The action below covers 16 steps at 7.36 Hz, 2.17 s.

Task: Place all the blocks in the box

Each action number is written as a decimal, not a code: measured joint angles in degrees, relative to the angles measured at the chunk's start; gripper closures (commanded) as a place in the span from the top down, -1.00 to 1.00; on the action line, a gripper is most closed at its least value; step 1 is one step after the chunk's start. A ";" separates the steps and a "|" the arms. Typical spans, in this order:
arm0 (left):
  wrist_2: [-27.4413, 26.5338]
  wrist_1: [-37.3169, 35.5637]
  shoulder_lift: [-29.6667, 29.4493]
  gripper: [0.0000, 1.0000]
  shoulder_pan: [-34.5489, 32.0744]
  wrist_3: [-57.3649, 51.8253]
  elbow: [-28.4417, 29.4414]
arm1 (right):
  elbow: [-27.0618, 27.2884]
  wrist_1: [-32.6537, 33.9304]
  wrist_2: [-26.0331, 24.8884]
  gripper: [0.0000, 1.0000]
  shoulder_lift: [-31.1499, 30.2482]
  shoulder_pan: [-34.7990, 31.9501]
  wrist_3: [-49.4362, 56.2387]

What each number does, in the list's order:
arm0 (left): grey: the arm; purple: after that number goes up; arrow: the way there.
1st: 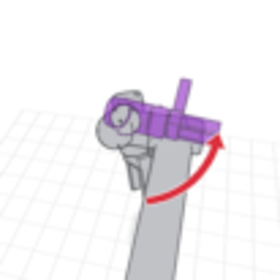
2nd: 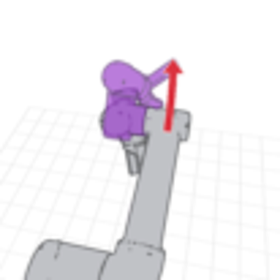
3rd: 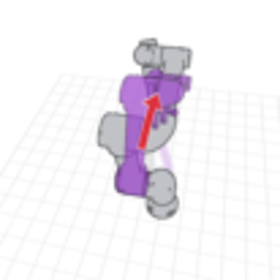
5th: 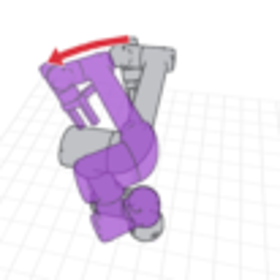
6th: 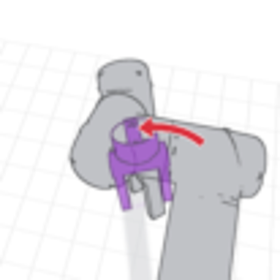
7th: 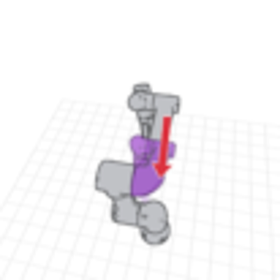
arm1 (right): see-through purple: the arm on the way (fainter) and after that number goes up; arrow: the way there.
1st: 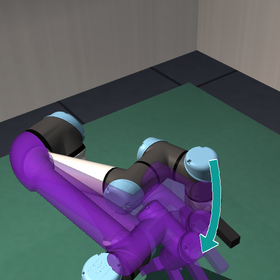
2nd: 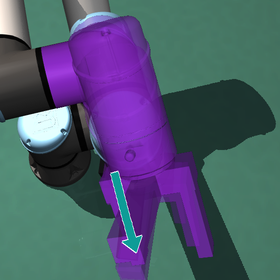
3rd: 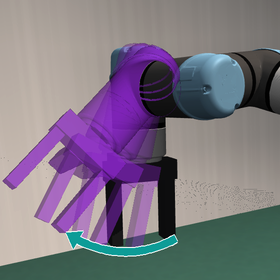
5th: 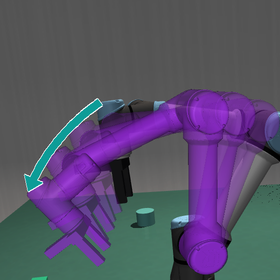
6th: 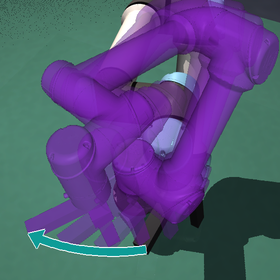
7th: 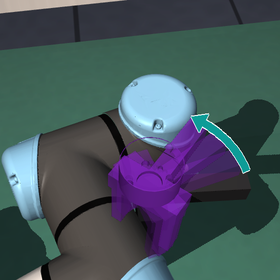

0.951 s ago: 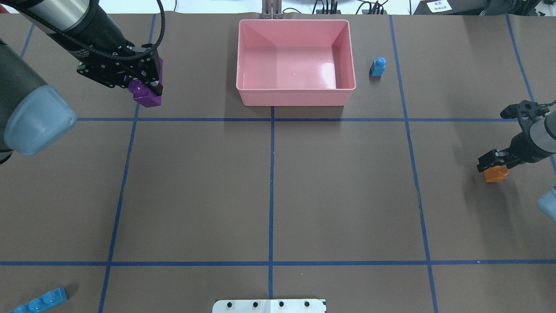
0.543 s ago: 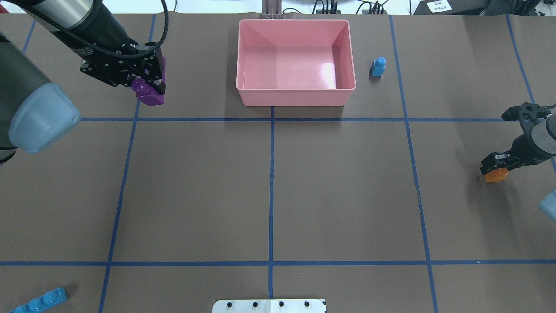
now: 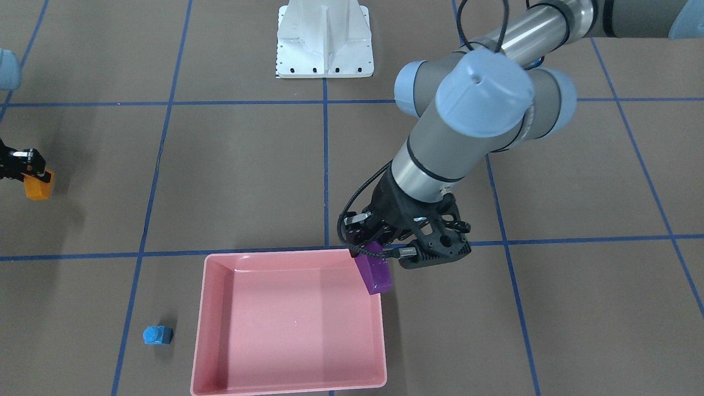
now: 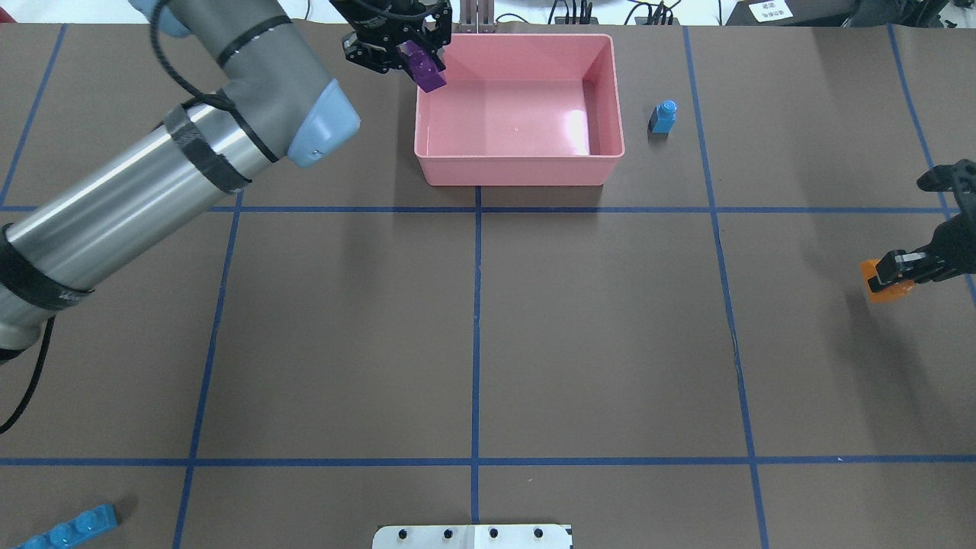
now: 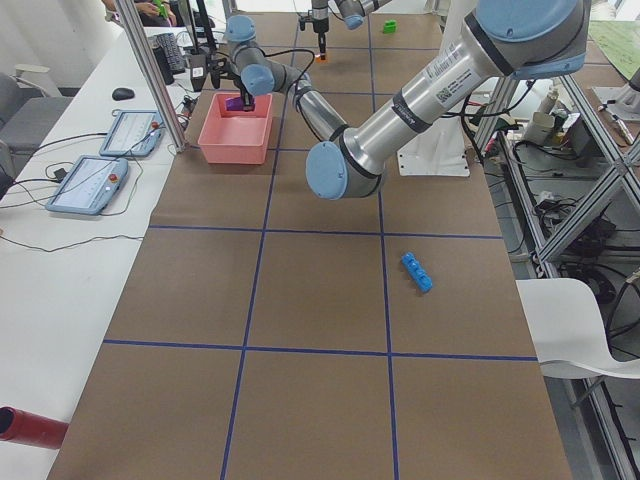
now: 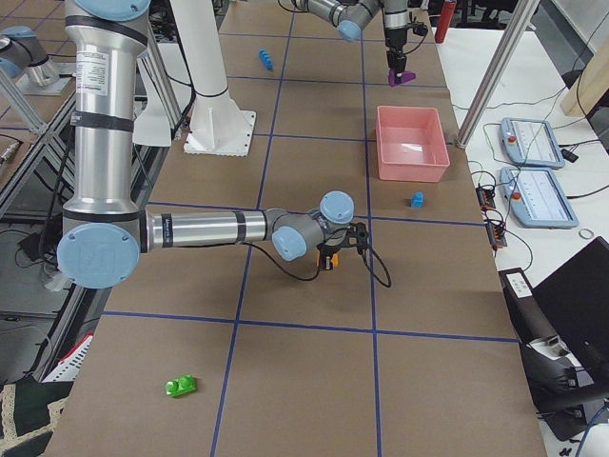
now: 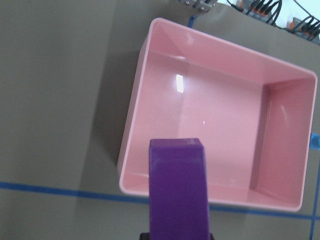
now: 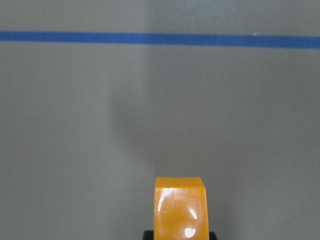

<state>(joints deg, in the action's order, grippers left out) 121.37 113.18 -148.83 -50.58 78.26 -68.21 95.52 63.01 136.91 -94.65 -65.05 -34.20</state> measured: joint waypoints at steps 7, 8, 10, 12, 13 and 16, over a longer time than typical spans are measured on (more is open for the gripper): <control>-2.69 9.33 -1.20 1.00 3.35 0.88 7.11 | 0.04 20.88 11.24 -1.00 30.76 -9.15 -7.00; 1.67 5.74 1.96 1.00 0.69 -0.66 2.29 | -2.41 22.31 9.59 -1.00 36.83 -6.52 -12.00; 6.63 -3.00 12.70 1.00 -3.08 -10.94 -12.14 | -7.35 22.56 0.63 -1.00 46.36 0.94 -21.37; 7.41 -11.45 25.63 1.00 -3.99 -23.47 -28.63 | -13.84 21.96 -11.76 -1.00 54.44 7.93 -24.25; 7.46 -14.54 32.71 1.00 -3.91 -28.38 -36.92 | -18.92 19.60 -17.21 -0.93 58.00 10.72 -24.61; 7.30 -17.02 50.84 1.00 -3.15 -35.72 -53.75 | -32.01 5.90 -25.30 0.99 60.92 13.52 -25.61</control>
<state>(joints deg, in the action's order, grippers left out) 128.67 96.16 -98.00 -53.73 42.54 -121.97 63.51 68.91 111.61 -33.72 -51.53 -59.81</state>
